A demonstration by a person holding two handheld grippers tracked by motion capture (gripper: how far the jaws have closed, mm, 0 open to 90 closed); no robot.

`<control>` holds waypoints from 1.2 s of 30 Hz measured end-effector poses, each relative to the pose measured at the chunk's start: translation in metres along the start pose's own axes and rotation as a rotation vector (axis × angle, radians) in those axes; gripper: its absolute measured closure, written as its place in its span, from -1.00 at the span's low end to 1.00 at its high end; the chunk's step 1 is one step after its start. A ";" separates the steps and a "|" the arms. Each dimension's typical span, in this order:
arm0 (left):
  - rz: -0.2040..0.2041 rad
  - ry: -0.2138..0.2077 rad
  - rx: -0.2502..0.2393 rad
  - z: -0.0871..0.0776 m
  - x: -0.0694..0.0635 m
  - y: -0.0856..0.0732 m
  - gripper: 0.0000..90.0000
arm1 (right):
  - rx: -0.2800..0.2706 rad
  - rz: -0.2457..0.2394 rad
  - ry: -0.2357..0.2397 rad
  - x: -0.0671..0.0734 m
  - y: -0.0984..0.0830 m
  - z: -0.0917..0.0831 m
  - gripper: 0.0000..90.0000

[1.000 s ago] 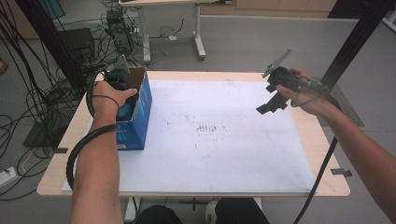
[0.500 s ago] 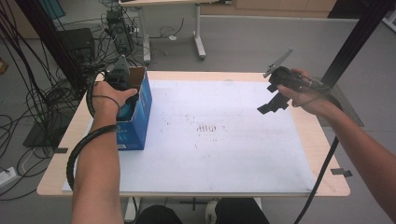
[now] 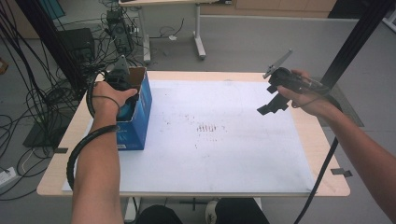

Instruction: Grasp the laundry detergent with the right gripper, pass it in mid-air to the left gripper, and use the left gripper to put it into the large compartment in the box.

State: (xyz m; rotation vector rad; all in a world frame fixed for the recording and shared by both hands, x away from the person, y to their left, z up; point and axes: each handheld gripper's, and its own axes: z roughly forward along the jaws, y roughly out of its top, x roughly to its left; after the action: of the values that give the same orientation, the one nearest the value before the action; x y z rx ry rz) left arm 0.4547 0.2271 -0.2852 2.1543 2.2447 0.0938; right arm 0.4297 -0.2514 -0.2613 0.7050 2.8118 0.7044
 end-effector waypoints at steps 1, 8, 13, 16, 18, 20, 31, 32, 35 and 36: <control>0.000 0.000 -0.001 0.000 0.000 0.000 -0.23 | -0.001 -0.001 0.000 0.000 0.000 0.000 -0.99; 0.004 0.002 0.000 0.000 0.000 0.000 -0.23 | -0.003 -0.003 -0.005 0.000 0.002 -0.002 -0.99; 0.005 0.002 0.001 0.000 0.000 0.000 -0.23 | 0.000 -0.005 -0.003 0.001 0.002 -0.002 -0.99; 0.005 0.007 0.002 0.000 0.000 0.000 -0.25 | -0.001 -0.004 -0.002 0.001 0.002 -0.001 -0.99; 0.003 0.010 0.003 0.000 0.000 0.000 -0.28 | -0.002 -0.004 -0.002 0.001 0.002 -0.001 -0.99; 0.004 0.012 0.004 0.000 0.000 0.000 -0.30 | -0.001 -0.005 0.000 0.001 0.003 -0.001 -0.99; 0.009 0.024 0.003 -0.009 0.001 -0.002 -0.35 | -0.009 -0.011 -0.005 0.002 0.006 -0.003 -0.99; 0.013 0.027 0.004 -0.010 0.000 -0.002 -0.35 | -0.009 -0.014 -0.004 0.003 0.006 -0.003 -0.99; 0.023 0.045 0.002 -0.016 -0.001 -0.003 -0.37 | -0.013 -0.014 -0.002 0.004 0.008 -0.004 -0.99; 0.022 0.048 0.001 -0.018 -0.001 -0.004 -0.39 | -0.014 -0.014 -0.003 0.004 0.008 -0.004 -0.99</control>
State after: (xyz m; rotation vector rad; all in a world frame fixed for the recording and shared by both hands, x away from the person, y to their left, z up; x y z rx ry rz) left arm 0.4498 0.2252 -0.2679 2.2014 2.2466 0.1465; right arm 0.4285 -0.2445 -0.2543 0.6824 2.8035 0.7196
